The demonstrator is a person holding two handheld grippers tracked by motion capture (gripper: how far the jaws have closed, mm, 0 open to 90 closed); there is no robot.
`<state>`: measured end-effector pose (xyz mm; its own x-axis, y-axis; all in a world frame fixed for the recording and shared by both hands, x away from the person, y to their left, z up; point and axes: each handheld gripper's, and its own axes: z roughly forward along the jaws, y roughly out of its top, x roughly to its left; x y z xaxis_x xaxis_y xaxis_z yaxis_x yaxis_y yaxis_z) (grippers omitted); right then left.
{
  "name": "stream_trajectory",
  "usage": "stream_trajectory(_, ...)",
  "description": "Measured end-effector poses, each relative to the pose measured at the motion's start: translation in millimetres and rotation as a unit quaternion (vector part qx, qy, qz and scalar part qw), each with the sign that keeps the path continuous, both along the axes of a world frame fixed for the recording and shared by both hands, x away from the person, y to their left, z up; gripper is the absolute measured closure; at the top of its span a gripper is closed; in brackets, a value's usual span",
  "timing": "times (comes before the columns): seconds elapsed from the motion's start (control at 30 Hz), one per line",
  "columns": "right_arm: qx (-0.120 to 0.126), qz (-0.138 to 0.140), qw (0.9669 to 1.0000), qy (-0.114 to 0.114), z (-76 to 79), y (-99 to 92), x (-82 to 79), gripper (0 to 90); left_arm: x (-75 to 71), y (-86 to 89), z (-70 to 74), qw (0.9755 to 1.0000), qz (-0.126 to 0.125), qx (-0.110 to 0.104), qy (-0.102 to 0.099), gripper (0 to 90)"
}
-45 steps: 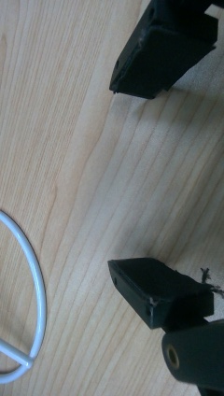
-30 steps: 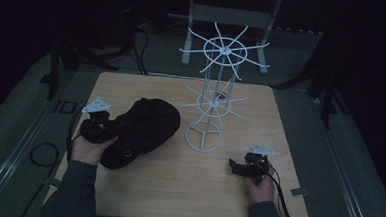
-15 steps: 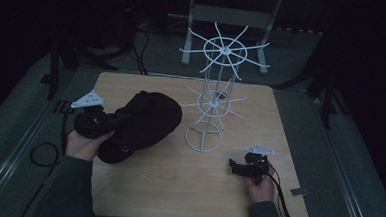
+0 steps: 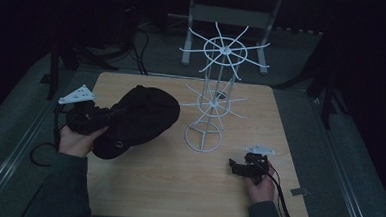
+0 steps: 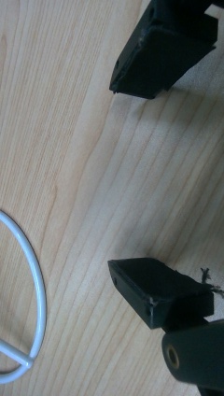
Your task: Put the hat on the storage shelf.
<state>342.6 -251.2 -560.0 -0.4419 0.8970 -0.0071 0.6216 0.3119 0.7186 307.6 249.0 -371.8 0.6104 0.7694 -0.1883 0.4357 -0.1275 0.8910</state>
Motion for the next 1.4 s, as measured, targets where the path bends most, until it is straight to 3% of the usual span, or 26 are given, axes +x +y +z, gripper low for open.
stream_trajectory(0.3, 0.0, 0.0, 1.0, 0.0, 0.0, 0.0, 0.0, 12.3, -0.4, 7.7, 8.1, 0.9999, 0.009, 0.003, -0.009, 84.5)
stream_trajectory(0.93, 0.0, 0.0, 1.0, 0.0, 0.0, 0.1, 0.0, 12.3, 1.0, 16.4, 26.2, 0.9992, 0.014, -0.013, -0.034, 84.5)
stream_trajectory(1.4, 0.0, 0.0, 1.0, 0.0, 0.0, 0.0, 0.0, 12.3, 5.2, 10.0, 41.7, 0.9983, 0.009, -0.016, -0.055, 84.5)
